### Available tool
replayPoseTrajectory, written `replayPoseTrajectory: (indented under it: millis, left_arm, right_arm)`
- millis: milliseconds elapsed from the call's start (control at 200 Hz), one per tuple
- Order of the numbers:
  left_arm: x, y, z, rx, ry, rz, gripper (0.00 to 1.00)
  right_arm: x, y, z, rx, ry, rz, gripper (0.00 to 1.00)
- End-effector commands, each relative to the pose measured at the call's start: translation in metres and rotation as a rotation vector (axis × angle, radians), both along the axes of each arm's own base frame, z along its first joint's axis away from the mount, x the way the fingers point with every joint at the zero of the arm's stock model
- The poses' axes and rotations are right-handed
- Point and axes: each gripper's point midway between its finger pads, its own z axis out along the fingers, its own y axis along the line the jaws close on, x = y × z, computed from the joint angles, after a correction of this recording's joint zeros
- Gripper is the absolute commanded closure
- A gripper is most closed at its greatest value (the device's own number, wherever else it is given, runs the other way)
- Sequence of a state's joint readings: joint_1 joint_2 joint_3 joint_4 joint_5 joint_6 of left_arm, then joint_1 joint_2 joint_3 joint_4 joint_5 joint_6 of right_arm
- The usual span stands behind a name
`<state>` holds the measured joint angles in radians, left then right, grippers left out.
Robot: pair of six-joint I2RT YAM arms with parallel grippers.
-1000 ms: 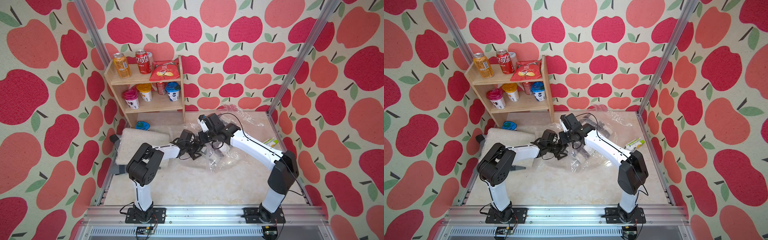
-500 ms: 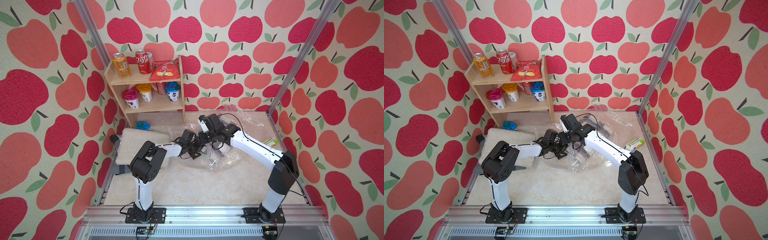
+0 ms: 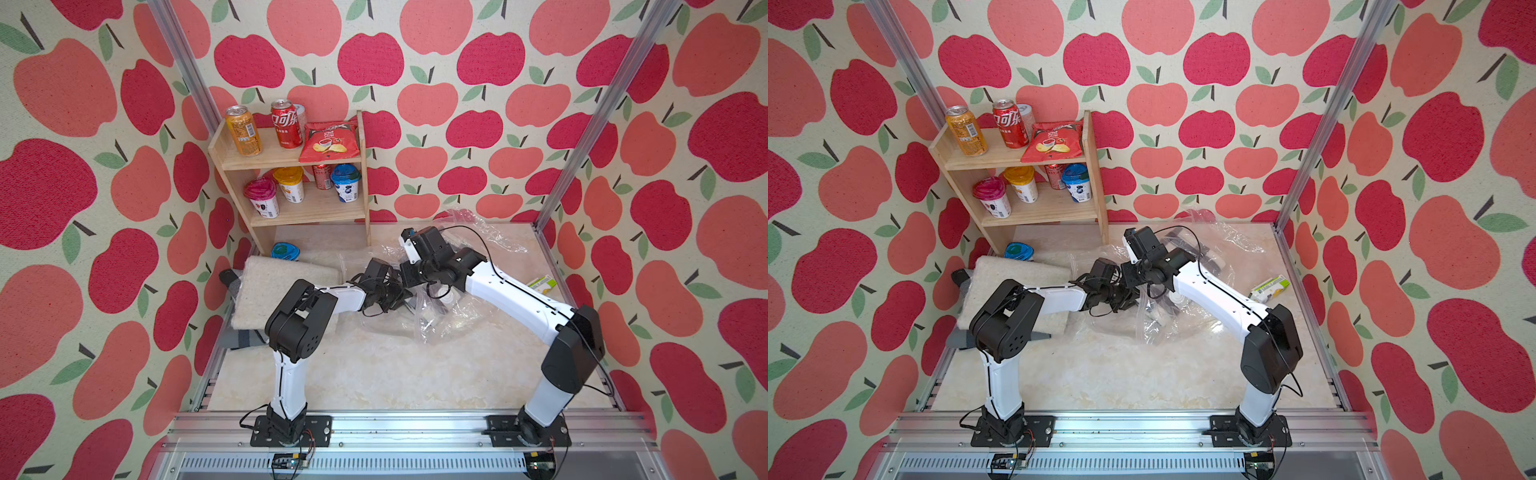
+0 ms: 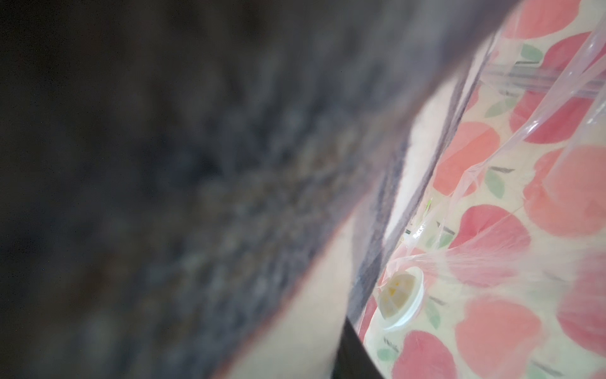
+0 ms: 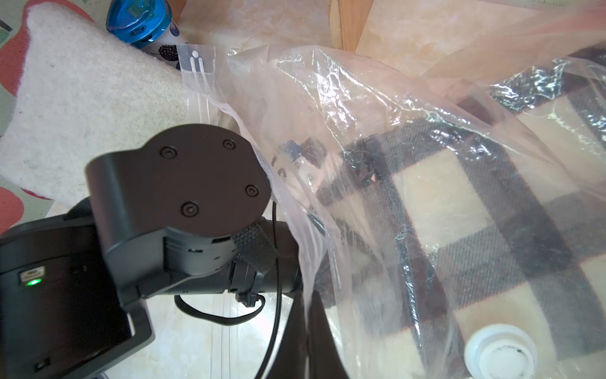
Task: Take the scarf out of the vacuum bag
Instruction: Take out the scarf from the vacuum bag.
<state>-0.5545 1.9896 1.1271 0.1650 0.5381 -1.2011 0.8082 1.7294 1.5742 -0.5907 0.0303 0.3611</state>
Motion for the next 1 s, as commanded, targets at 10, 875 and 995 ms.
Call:
replayPoseTrajectory:
  millis: [10, 875, 995]
  left_arm:
    - [0.005, -0.003, 0.034, -0.01, -0.086, -0.017, 0.83]
    - [0.009, -0.015, 0.09, -0.123, -0.141, -0.067, 0.96]
    - [0.003, -0.014, 0.08, -0.122, -0.119, -0.064, 0.72]
  right_arm:
    - [0.007, -0.01, 0.018, 0.038, -0.04, -0.046, 1.0]
    - [0.038, -0.039, 0.03, 0.023, -0.043, -0.184, 1.0]
    - [0.038, -0.04, 0.03, 0.019, -0.044, -0.185, 1.0]
